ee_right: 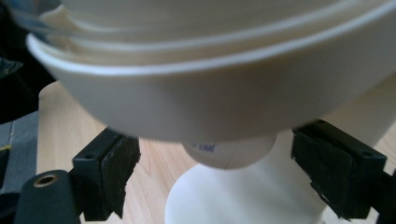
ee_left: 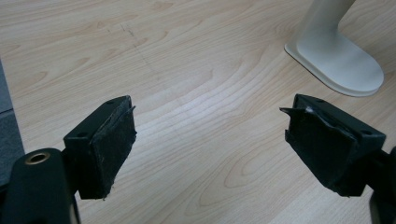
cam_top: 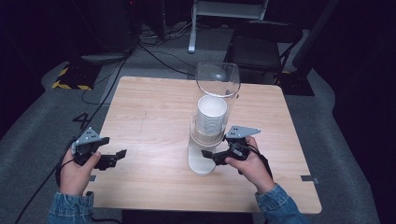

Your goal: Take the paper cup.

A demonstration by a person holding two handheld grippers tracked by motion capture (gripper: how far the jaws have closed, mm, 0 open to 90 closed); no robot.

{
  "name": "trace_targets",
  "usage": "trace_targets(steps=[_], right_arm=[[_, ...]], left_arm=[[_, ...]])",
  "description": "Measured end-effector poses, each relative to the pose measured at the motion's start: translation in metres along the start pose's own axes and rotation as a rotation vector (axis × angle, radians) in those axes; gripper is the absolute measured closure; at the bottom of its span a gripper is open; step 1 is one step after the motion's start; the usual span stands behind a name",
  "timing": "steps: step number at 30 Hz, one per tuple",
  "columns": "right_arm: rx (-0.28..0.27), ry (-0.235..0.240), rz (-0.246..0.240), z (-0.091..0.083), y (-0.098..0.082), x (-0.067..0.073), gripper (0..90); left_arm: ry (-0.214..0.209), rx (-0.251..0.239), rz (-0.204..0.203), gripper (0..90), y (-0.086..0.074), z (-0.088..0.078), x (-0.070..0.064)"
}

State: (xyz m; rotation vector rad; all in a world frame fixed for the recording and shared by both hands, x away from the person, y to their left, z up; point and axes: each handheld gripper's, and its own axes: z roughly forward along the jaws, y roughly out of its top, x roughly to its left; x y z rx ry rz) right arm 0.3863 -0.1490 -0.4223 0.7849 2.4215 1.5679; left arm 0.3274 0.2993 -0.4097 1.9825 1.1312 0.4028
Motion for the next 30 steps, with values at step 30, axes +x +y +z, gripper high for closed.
trace_targets(steps=[30], right_arm=[[-0.272, -0.130, -0.050, 0.013, -0.008, 0.013, 30.7]], left_arm=[[-0.007, 0.016, 0.001, 15.9, -0.003, 0.004, 0.003]])
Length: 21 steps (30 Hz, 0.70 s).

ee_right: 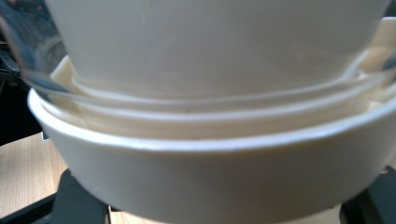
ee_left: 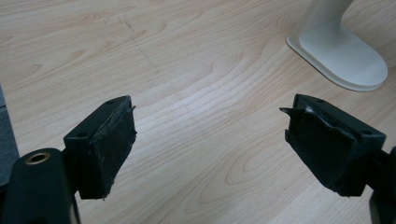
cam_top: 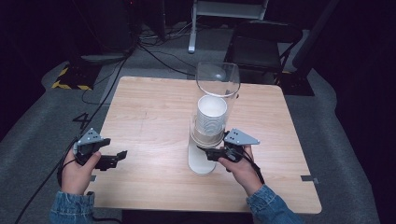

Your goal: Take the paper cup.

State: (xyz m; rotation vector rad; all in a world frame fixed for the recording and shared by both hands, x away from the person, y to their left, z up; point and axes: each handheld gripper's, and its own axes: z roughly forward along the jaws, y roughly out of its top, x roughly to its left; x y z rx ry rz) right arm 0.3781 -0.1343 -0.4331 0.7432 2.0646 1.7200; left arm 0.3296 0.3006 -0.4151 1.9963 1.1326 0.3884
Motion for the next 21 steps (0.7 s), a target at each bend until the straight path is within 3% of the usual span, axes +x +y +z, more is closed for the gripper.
trace_targets(steps=[4, 11, 21], right_arm=[[0.008, -0.004, 0.006, -0.0002, 0.0002, 0.0007, 31.2], [0.074, -0.010, -0.008, 0.0007, -0.0030, 0.0006, 32.2], [0.078, 0.000, -0.001, 0.0012, -0.0071, 0.0013, 32.4]], left_arm=[[-0.001, 0.002, 0.001, 15.8, -0.0002, 0.0002, -0.0002], [-0.002, 0.008, 0.008, 15.9, 0.0000, 0.0006, -0.0013], [-0.010, 0.015, 0.017, 15.9, 0.0009, 0.0020, -0.0017]])
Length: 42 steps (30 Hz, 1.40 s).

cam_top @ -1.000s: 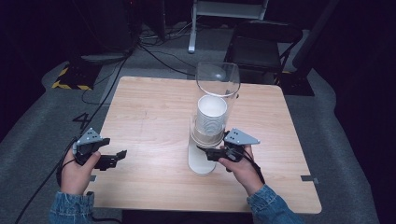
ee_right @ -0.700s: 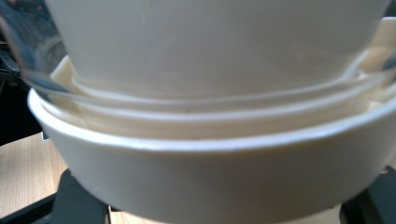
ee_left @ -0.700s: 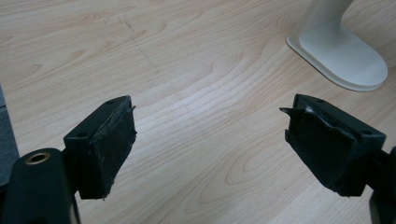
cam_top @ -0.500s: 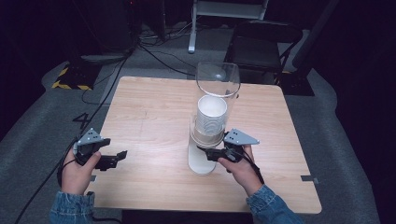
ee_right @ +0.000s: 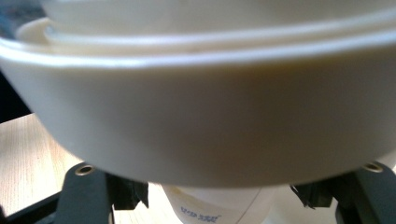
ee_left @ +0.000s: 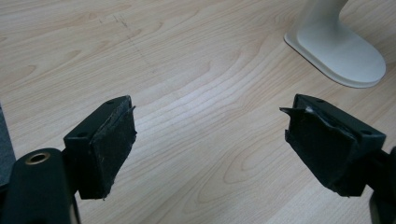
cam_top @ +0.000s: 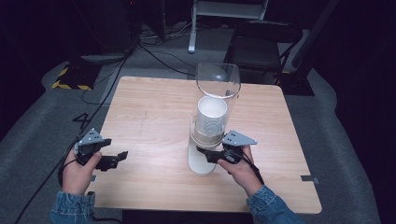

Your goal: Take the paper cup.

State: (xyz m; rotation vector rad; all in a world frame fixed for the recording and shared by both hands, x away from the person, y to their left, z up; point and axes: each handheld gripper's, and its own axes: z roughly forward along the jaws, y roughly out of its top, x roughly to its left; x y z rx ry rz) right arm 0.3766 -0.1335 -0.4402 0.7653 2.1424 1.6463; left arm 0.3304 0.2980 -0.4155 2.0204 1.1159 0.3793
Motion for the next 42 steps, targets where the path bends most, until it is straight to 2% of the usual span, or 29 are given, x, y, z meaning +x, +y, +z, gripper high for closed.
trace_targets(steps=[18, 42], right_arm=[[0.019, -0.006, -0.017, -0.0021, -0.0031, 0.0028, 33.9], [0.016, -0.004, 0.004, -0.0034, -0.0060, 0.0046, 33.9]], left_arm=[[-0.002, 0.003, 0.000, 15.9, 0.0013, 0.0031, -0.0004], [-0.006, 0.004, -0.001, 15.9, 0.0021, 0.0053, -0.0013]])
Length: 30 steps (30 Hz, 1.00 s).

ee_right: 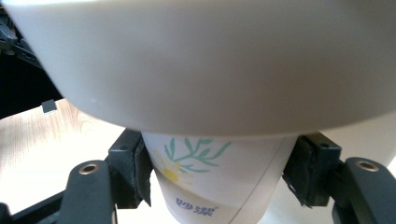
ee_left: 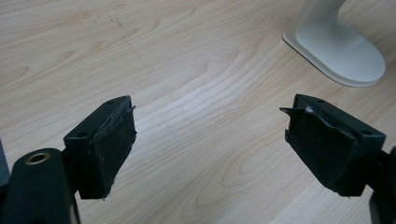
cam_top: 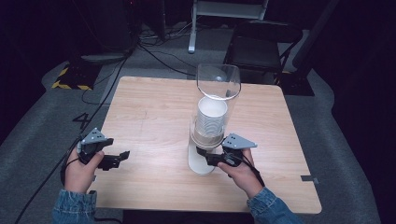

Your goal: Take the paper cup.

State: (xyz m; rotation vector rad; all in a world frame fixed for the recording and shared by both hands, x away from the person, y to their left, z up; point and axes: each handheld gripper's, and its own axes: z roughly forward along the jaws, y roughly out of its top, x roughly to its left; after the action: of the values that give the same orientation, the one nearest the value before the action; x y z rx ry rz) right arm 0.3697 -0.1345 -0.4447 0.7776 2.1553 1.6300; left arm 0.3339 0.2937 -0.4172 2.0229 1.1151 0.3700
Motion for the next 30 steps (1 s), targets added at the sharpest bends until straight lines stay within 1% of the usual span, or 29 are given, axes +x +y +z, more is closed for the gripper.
trace_targets(steps=[4, 9, 20, 22, 26, 28, 29, 30], right_arm=[[-0.001, -0.003, 0.003, 0.000, -0.001, 0.002, 33.9], [0.007, 0.003, 0.020, -0.001, -0.002, 0.003, 33.9], [0.003, 0.008, 0.021, -0.001, -0.004, 0.003, 33.8], [0.000, 0.011, 0.021, 0.000, -0.004, 0.002, 33.7], [0.003, 0.001, 0.005, 0.001, -0.005, 0.001, 33.5], [0.012, -0.004, -0.011, 0.002, -0.006, 0.000, 33.7], [0.024, -0.003, -0.011, 0.003, -0.007, 0.000, 34.0], [0.063, -0.006, -0.022, 0.007, -0.013, -0.002, 34.8]], left_arm=[[-0.001, 0.000, 0.003, 15.9, 0.000, 0.000, 0.000], [-0.003, -0.002, 0.002, 15.9, 0.000, 0.000, 0.000], [-0.003, -0.003, 0.005, 15.9, 0.000, 0.001, 0.000], [-0.003, -0.002, -0.002, 15.9, 0.000, 0.001, -0.001], [-0.002, -0.001, 0.001, 15.8, 0.001, 0.001, -0.001], [-0.003, -0.001, -0.001, 15.8, 0.001, 0.001, -0.001], [-0.001, -0.004, 0.002, 15.9, 0.000, 0.001, -0.001], [-0.003, -0.005, 0.000, 15.9, 0.000, 0.001, 0.000]])
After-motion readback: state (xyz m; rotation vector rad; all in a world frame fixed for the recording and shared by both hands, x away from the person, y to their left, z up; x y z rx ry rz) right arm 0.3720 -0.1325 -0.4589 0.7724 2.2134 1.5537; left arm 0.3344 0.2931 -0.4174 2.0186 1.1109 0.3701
